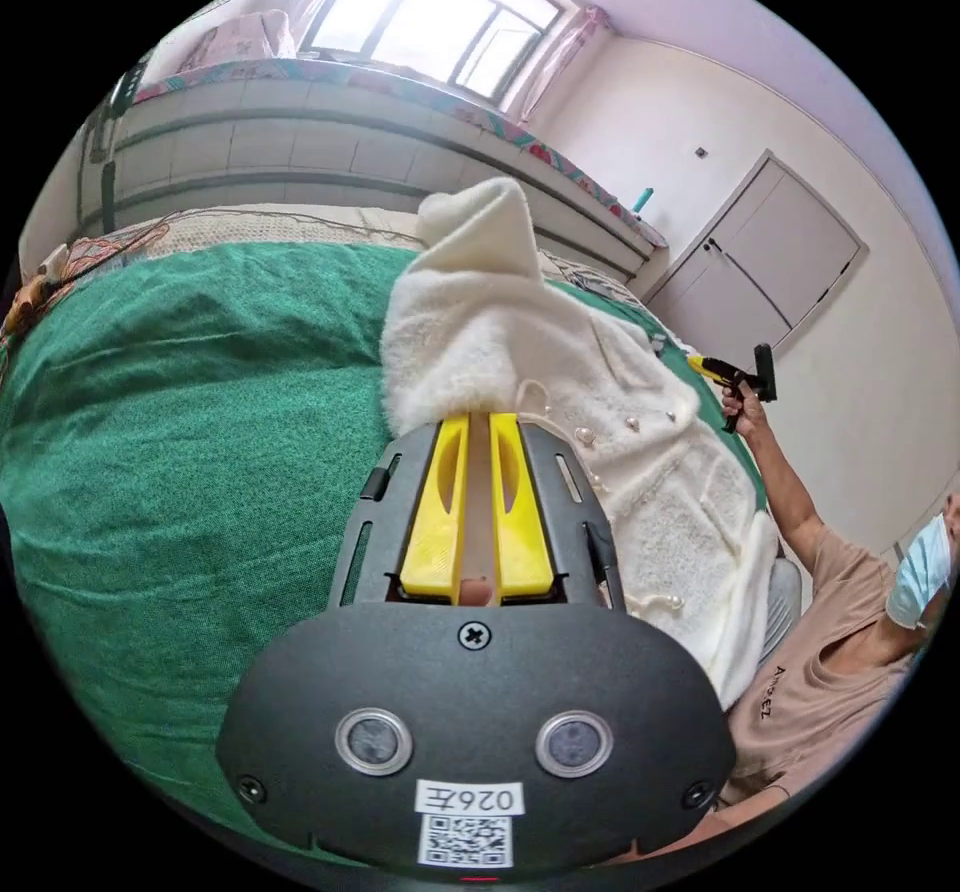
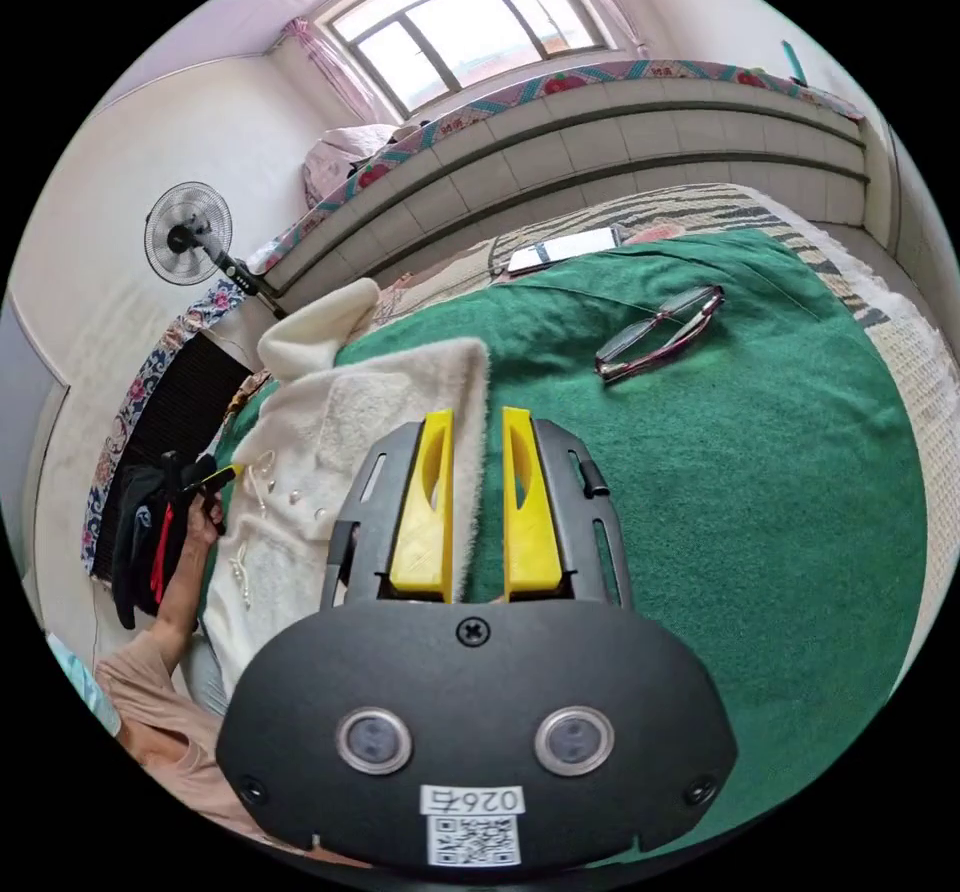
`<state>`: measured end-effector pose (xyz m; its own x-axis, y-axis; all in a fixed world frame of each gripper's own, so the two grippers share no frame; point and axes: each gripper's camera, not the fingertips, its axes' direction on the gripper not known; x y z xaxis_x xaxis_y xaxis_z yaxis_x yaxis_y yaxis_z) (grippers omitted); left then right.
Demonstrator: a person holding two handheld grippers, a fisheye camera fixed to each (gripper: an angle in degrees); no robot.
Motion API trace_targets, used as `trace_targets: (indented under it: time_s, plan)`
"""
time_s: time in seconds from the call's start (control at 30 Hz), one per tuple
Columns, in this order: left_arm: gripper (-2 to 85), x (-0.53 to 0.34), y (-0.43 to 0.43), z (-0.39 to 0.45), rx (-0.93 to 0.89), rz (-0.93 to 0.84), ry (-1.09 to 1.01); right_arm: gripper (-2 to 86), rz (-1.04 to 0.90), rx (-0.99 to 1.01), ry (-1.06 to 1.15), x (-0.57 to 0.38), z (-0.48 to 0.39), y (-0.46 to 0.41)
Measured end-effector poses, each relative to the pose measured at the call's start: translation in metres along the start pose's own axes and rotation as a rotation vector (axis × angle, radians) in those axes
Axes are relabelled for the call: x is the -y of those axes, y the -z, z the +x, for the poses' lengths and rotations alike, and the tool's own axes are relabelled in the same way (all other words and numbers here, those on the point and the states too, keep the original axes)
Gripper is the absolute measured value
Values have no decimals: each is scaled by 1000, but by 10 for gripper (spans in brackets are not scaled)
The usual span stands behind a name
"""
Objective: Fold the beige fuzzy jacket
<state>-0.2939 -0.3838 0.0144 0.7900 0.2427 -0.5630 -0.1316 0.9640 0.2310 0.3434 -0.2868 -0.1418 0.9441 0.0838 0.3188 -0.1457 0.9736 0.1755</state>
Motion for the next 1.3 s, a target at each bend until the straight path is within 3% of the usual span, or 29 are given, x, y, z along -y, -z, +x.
trace_targets:
  time_s: [0.17,0.3,0.37,0.5,0.6,0.63,0.67,0.7,0.73,0.83,0.93,1.07,1.2,1.3]
  plan:
    - [128,20,23,-43,-255,83,86,182,-103,3,59,31,-4,-44]
    - [127,-4,72,-53,-205,280,104,184,-202,18,35,43,-2,-87]
    - [90,-14,99,-64,-102,367,129,137,-171,-107,70,42,-13,-89]
    - [116,27,75,-64,-38,250,119,31,-213,-135,163,38,-27,-91]
    - [226,75,19,-63,-82,87,156,-5,-169,-141,209,33,-38,-71]
    - [243,92,-11,-58,-90,-46,138,-8,-139,-119,238,31,-42,-58]
    - [238,103,-47,-48,-105,-258,98,-9,-106,-86,255,29,-45,-45]
    - [174,107,-64,-42,-102,-362,84,-10,-89,-67,259,28,-45,-37]
    - [46,110,-78,-26,-44,-415,35,-10,-54,-41,265,26,-47,-24]
    - [42,104,-56,12,248,-201,-109,-10,89,-80,286,18,-58,14]
    - [60,94,-54,-1,150,-156,-27,0,153,-350,290,29,-53,11]
    - [89,69,-20,6,183,-86,-58,40,5,-374,141,44,-28,-6]
    - [67,38,-7,43,39,-112,-277,31,52,-380,260,20,-46,16]
    - [128,10,-10,65,-8,-152,-321,32,3,-328,336,-3,-54,24]
